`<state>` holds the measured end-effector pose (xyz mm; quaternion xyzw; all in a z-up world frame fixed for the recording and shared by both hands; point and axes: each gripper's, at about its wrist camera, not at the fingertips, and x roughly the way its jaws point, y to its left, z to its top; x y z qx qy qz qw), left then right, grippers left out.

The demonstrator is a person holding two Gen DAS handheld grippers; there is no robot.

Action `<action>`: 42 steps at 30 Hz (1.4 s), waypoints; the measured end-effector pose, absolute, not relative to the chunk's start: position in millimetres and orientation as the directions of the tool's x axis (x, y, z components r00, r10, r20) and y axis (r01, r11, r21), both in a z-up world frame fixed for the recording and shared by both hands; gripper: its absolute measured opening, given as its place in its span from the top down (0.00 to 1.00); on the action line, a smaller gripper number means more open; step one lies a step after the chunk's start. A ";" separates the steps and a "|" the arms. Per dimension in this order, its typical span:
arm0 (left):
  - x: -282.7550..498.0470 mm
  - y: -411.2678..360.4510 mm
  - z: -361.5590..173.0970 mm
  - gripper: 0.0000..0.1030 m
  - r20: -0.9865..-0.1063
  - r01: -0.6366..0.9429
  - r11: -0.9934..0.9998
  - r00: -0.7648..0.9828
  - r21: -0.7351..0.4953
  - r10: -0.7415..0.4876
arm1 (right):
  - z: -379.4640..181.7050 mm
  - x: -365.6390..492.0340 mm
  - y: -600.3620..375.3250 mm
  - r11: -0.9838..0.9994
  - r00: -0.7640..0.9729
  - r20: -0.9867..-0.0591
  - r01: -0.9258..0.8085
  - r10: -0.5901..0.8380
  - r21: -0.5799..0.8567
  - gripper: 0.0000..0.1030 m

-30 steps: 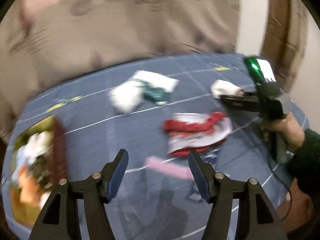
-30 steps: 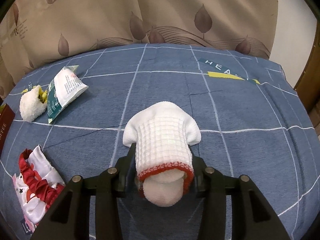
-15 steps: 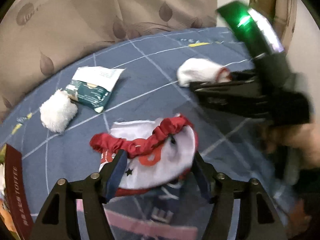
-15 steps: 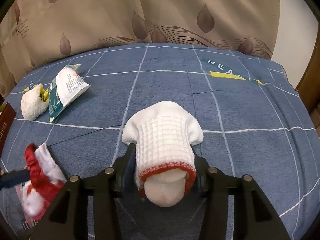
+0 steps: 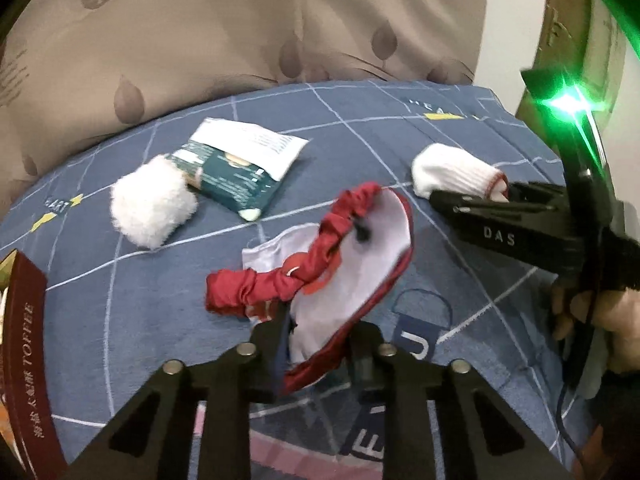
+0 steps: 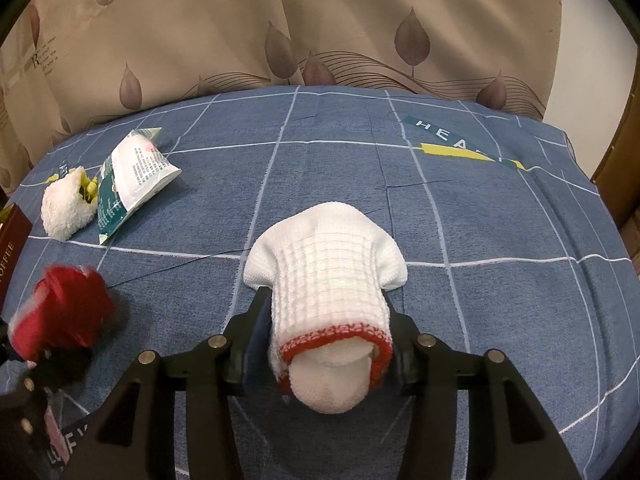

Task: Organize soft objects
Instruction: 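Grasp the red-and-white ruffled cloth with the left gripper while the right gripper holds the sock, then carry the ruffled cloth into the tin and open the left gripper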

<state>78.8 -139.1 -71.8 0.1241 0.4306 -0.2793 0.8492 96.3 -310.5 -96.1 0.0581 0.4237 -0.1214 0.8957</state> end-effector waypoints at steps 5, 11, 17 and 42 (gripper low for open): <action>76.4 -129.7 -60.1 0.81 -0.783 0.571 0.821 0.496 -0.032 -0.375 | -96.1 96.6 -310.2 0.964 0.612 -0.773 0.267 -0.168 0.002 0.54; 73.9 -121.2 -53.3 0.81 -0.792 0.558 0.827 0.473 -0.069 -0.386 | -96.0 96.9 -310.0 0.964 0.611 -0.773 0.267 -0.168 0.002 0.54; 69.1 -110.9 -49.6 0.81 -0.793 0.540 0.840 0.487 -0.057 -0.367 | -95.8 96.8 -309.9 0.964 0.611 -0.773 0.267 -0.169 0.001 0.54; 91.6 21.5 6.0 0.81 -0.763 0.261 0.958 0.592 -0.121 -0.258 | -96.3 96.8 -309.9 0.964 0.612 -0.773 0.268 -0.170 0.000 0.54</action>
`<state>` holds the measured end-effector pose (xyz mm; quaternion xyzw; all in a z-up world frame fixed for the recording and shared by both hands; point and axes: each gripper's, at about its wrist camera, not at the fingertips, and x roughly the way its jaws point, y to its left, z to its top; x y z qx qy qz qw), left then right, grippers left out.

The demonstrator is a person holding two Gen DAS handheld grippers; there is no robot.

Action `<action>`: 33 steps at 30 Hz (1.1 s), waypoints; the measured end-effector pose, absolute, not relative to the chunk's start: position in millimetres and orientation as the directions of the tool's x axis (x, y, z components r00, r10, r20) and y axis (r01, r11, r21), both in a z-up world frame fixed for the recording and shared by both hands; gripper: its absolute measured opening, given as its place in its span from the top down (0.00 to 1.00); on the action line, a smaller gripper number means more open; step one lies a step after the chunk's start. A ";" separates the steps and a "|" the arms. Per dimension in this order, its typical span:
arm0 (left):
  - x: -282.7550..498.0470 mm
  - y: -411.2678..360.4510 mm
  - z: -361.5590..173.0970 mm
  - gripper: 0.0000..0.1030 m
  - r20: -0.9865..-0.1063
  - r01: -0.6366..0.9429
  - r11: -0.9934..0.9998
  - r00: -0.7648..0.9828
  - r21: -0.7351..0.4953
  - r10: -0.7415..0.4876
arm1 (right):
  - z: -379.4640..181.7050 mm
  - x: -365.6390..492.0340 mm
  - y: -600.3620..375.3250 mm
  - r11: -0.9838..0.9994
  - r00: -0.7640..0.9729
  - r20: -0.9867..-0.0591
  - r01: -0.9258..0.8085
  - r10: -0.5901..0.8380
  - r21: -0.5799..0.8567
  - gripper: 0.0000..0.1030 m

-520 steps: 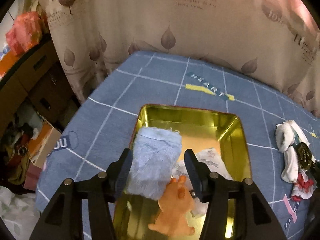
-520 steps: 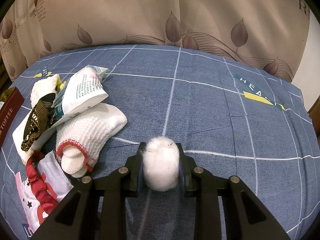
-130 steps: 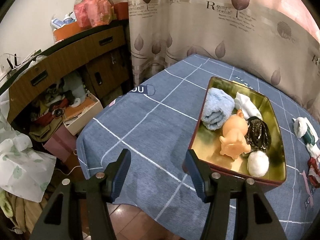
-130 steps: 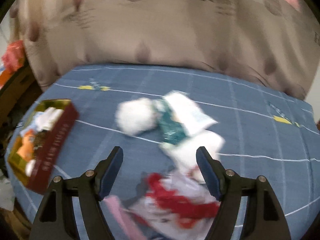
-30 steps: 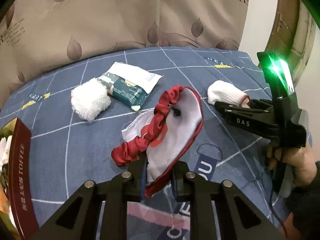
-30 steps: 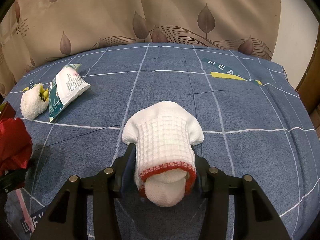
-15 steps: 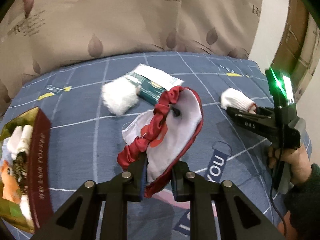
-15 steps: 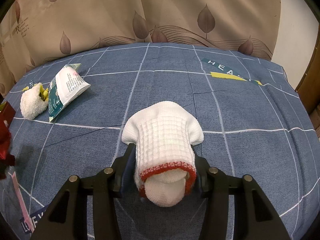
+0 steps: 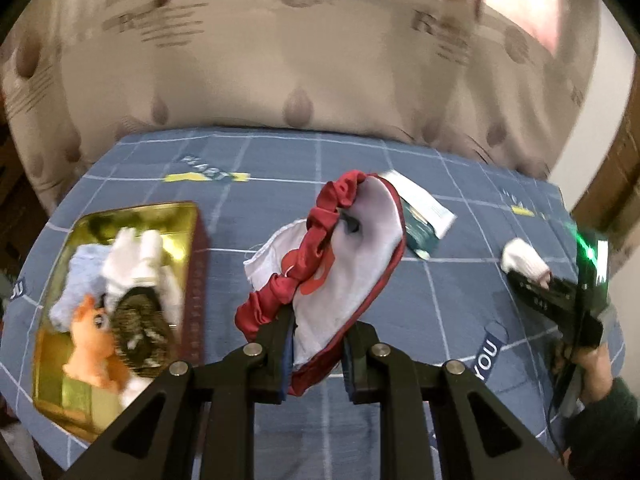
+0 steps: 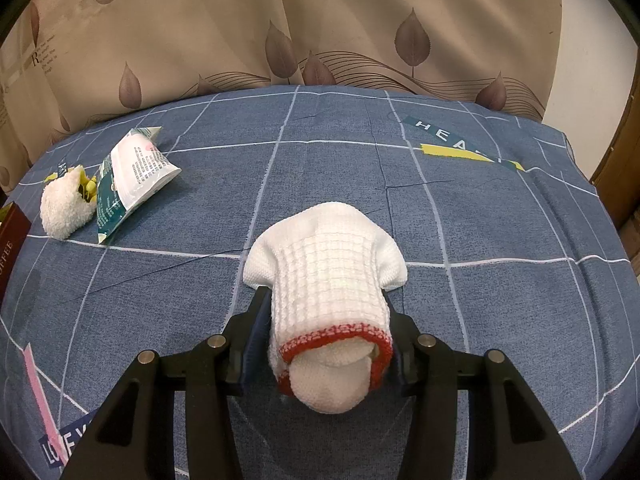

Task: Organize soft objects
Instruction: 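Carry the ruffled cloth into the tin and open the left gripper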

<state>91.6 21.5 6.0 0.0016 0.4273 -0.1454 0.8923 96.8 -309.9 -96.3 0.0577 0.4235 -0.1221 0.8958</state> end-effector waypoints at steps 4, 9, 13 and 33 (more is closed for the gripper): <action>95.2 48.7 19.3 0.81 -0.748 0.208 0.974 0.632 -0.088 -0.203 | -96.5 96.7 -310.0 0.964 0.612 -0.773 0.268 -0.170 0.000 0.54; 99.4 89.9 33.2 0.81 -0.732 0.129 0.990 0.670 -0.054 -0.128 | -96.7 96.7 -310.1 0.963 0.611 -0.773 0.268 -0.171 -0.001 0.54; 104.3 119.4 40.6 0.81 -0.721 0.064 0.997 0.690 -0.032 -0.067 | -96.7 96.5 -310.6 0.963 0.611 -0.773 0.268 -0.172 -0.002 0.54; 140.8 162.9 13.4 0.81 -0.720 -0.052 0.993 0.685 0.104 0.111 | -97.1 96.7 -309.9 0.963 0.611 -0.773 0.269 -0.174 -0.004 0.54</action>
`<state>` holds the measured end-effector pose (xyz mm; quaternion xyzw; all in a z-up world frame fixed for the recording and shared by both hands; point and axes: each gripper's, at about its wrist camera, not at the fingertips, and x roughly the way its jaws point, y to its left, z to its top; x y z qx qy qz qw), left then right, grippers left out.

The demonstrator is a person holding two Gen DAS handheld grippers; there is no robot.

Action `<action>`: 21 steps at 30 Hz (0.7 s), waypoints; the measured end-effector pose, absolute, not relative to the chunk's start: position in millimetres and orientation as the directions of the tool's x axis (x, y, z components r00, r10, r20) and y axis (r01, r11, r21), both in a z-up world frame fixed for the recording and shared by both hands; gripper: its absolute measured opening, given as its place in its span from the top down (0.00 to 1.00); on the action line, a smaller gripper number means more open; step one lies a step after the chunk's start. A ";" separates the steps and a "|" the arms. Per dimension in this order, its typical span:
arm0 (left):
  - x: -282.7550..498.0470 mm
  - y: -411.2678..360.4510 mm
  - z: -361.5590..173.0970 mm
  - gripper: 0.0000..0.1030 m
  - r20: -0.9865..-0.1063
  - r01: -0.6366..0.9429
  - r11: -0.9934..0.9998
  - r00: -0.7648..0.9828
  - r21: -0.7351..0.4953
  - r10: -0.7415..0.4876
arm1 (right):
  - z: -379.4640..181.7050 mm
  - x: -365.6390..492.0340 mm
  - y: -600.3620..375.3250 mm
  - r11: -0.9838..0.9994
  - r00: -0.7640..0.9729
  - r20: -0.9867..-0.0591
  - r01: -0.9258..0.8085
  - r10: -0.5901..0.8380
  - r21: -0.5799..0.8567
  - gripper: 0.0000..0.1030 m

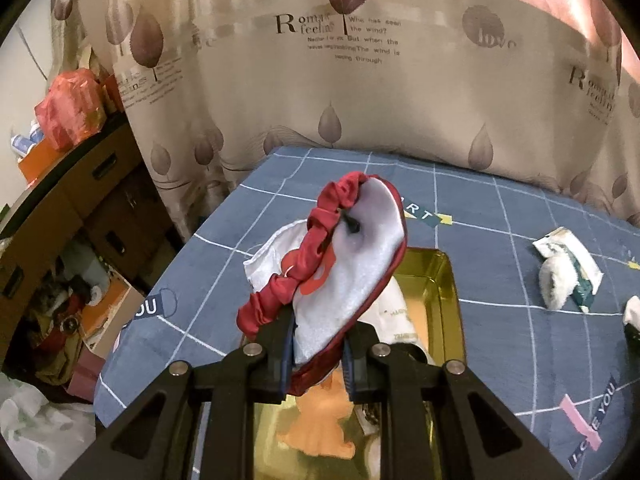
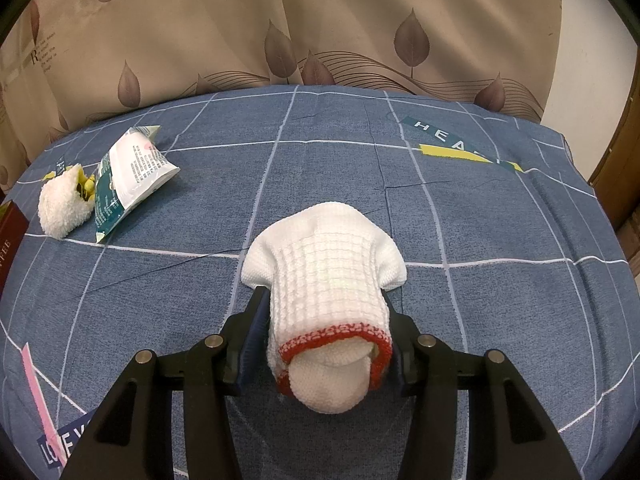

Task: Organize soft objects
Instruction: 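Carry the ruffled cloth into the tin and open the left gripper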

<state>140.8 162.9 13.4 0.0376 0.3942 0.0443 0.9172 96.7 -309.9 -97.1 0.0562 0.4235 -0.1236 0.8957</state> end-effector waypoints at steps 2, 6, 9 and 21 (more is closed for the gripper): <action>147.2 159.2 7.6 0.81 -0.722 -0.052 0.992 0.682 0.115 0.119 | -96.9 96.4 -311.3 0.963 0.611 -0.773 0.269 -0.174 -0.004 0.54; 156.7 150.8 -6.8 0.78 -0.746 -0.032 0.991 0.656 0.127 0.117 | -97.0 96.7 -310.6 0.963 0.611 -0.773 0.268 -0.174 -0.004 0.54; 158.7 146.6 -18.6 0.72 -0.767 -0.024 0.992 0.632 0.126 0.112 | -97.1 96.7 -310.3 0.963 0.611 -0.773 0.269 -0.174 -0.005 0.54; 143.8 147.5 -21.7 0.46 -0.773 0.032 0.999 0.634 0.018 -0.007 | -97.2 96.7 -309.5 0.963 0.610 -0.772 0.269 -0.175 -0.006 0.54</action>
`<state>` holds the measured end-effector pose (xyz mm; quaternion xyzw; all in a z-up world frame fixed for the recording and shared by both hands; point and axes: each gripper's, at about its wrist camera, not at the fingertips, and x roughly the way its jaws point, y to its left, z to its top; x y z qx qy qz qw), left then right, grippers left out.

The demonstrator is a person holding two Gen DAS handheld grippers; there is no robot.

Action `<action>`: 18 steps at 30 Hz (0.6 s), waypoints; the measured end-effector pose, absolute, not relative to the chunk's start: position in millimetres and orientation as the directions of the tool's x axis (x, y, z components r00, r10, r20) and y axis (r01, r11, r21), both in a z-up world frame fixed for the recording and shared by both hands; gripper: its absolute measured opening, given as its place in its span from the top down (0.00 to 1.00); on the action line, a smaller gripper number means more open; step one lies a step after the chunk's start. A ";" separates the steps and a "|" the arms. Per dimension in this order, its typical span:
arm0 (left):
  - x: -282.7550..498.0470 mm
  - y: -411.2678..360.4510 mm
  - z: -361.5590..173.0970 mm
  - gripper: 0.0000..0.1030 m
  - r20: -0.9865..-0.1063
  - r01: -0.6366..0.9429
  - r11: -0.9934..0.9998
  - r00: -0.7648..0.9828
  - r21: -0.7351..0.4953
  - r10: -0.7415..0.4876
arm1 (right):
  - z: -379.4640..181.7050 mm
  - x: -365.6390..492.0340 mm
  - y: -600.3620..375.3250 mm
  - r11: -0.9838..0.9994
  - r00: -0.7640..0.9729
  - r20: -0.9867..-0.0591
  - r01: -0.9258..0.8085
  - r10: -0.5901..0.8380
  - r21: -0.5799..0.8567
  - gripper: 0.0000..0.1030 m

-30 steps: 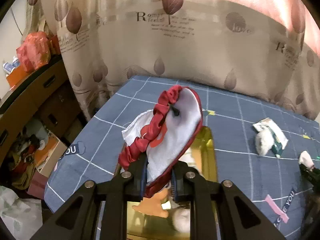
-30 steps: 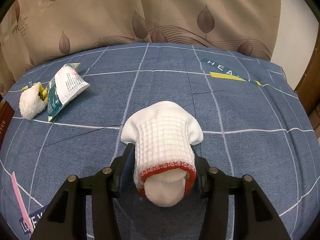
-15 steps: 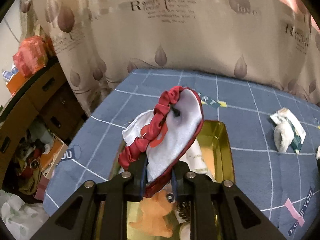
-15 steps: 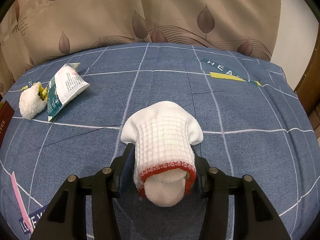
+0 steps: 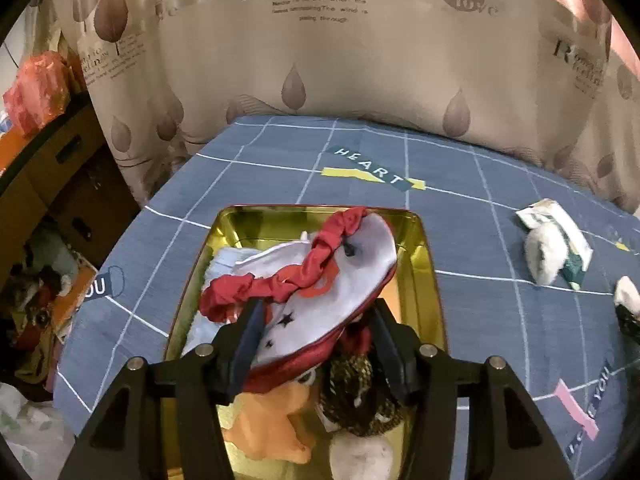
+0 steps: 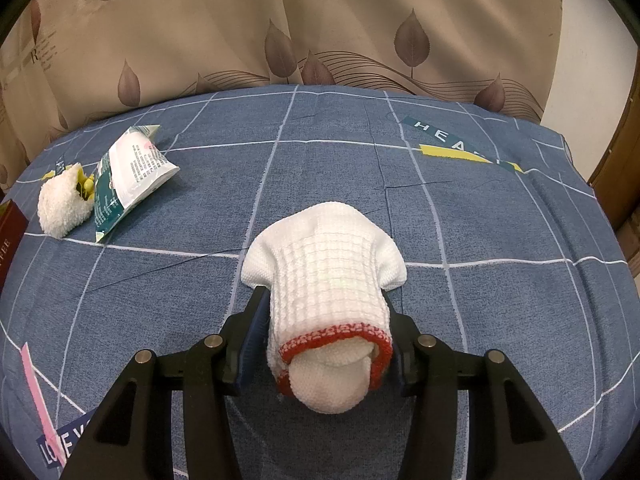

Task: Organize soft objects
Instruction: 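Carry the ruffled cloth into the tin and open the left gripper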

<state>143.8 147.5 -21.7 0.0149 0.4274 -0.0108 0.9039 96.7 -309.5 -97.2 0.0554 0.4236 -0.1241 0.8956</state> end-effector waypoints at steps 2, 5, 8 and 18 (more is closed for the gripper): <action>137.3 148.9 -16.2 0.46 -0.762 0.040 0.999 0.647 -0.005 -0.030 | -97.2 96.5 -310.5 0.963 0.610 -0.772 0.269 -0.177 -0.008 0.54; 126.8 150.2 -5.5 0.45 -0.743 0.057 0.997 0.666 -0.041 -0.069 | -97.1 96.2 -311.1 0.963 0.609 -0.773 0.270 -0.177 -0.008 0.53; 113.7 151.7 5.4 0.45 -0.720 0.064 0.996 0.688 -0.066 -0.092 | -97.0 96.1 -311.9 0.963 0.609 -0.773 0.270 -0.178 -0.009 0.53; 61.9 166.5 11.3 0.45 -0.697 0.056 0.996 0.712 -0.065 -0.085 | -97.1 95.8 -312.0 0.963 0.609 -0.773 0.270 -0.180 -0.011 0.53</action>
